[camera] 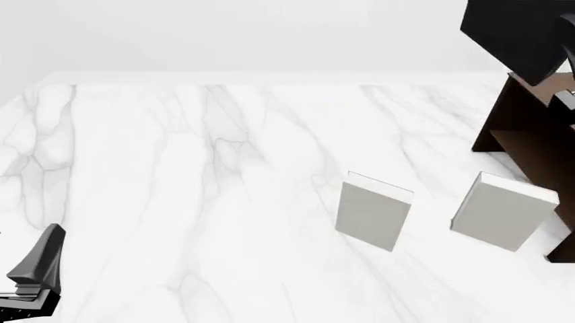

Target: Pick up the book on the left and place it on top of the shelf.

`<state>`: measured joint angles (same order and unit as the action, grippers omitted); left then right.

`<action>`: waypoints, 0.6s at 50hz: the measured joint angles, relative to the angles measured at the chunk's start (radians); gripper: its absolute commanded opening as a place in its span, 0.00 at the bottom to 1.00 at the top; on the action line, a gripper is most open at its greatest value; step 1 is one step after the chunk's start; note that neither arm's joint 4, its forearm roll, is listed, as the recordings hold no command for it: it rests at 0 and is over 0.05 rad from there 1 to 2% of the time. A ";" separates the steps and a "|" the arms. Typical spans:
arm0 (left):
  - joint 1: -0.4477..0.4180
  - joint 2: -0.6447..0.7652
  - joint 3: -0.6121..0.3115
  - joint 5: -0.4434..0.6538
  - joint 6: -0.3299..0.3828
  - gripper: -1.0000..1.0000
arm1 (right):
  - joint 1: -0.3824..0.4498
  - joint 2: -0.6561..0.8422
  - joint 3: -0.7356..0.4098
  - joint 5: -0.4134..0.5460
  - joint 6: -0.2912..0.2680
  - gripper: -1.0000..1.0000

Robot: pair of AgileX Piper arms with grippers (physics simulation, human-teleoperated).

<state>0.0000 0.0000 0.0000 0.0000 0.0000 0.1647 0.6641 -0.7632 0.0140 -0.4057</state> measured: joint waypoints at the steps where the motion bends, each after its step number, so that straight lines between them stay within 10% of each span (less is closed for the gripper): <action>1: 0.000 0.000 0.000 0.000 0.000 1.00 | -0.006 -0.003 -0.001 0.000 -0.005 0.00; 30: 0.000 0.000 0.000 0.000 0.000 1.00 | -0.132 -0.056 -0.003 0.009 -0.130 0.00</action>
<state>0.0000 0.0000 0.0000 0.0000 0.0000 0.0323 0.6080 -0.7665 0.0234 -0.5355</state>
